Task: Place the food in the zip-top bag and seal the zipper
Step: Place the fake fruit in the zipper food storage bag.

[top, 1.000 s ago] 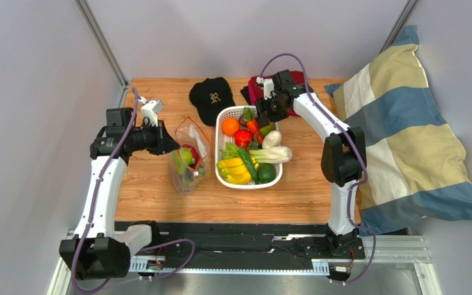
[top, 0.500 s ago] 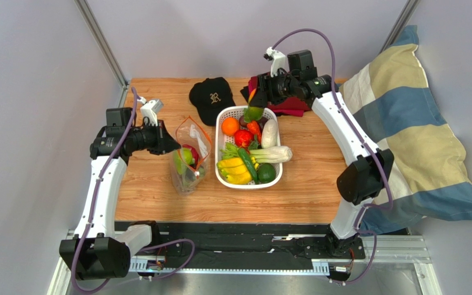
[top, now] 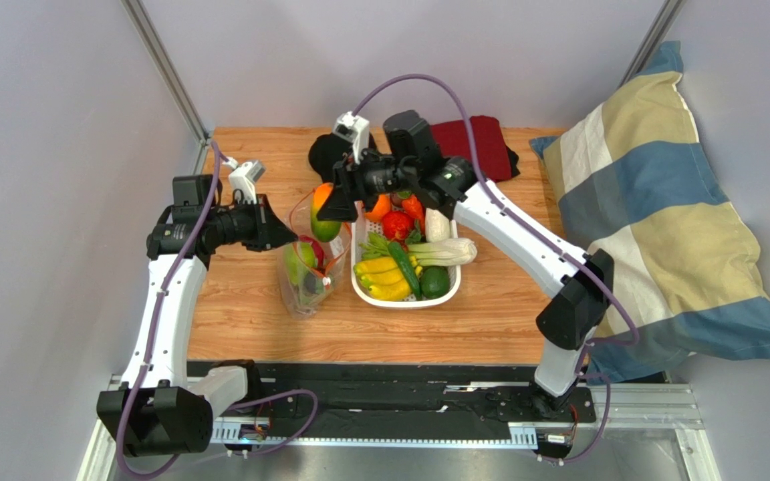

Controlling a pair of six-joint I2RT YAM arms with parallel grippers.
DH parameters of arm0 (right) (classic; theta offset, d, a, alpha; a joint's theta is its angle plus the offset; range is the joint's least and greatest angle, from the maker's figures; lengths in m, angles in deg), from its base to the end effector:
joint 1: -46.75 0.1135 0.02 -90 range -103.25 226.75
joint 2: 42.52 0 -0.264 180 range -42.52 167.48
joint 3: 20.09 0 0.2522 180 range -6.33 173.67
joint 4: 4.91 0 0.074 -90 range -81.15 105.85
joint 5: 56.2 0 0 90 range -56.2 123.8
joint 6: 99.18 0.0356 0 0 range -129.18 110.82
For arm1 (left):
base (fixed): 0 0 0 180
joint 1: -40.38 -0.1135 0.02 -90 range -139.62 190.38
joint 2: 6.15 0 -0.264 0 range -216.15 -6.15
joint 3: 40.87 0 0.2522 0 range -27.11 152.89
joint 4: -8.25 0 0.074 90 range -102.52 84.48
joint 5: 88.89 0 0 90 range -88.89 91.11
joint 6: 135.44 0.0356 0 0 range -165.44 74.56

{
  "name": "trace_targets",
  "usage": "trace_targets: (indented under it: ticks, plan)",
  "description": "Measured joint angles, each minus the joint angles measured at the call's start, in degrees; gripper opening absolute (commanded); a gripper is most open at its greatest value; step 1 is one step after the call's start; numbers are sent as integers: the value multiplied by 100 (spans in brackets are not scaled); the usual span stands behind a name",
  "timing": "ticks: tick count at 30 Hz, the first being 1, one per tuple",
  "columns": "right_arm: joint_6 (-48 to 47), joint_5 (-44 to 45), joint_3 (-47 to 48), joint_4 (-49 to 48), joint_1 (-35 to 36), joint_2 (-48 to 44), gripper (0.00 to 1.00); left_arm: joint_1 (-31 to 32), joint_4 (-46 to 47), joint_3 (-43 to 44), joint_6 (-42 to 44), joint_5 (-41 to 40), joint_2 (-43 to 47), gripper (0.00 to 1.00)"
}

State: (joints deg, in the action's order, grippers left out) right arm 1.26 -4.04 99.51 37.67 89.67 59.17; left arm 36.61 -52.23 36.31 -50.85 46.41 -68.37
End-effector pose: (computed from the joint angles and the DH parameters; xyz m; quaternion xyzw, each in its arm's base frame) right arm 0.2826 0.2926 0.4070 -0.3907 0.7156 0.4731 0.3336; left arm 0.2112 -0.0114 0.3415 0.0769 0.8631 -0.3614 0.3442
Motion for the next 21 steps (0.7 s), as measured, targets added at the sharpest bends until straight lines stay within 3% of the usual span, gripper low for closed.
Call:
trace_targets:
  ticks: [6,8,10,13,17,21]
  plan:
    - [-129,232,79,-168,352,728,30,0,118,0,-136,120,2,0]
    - [-203,328,81,-155,382,990,45,0,153,0,-173,155,9,0]
    - [-293,393,157,-76,391,1248,75,0,177,0,-197,188,35,0]
    - [-407,413,549,363,393,1644,90,0,214,0,-223,238,92,0]
    - [-560,391,988,942,363,1735,94,0,280,-7,-264,273,138,0]
    - [-595,332,955,1200,153,1248,92,0,330,-17,-321,289,138,0]
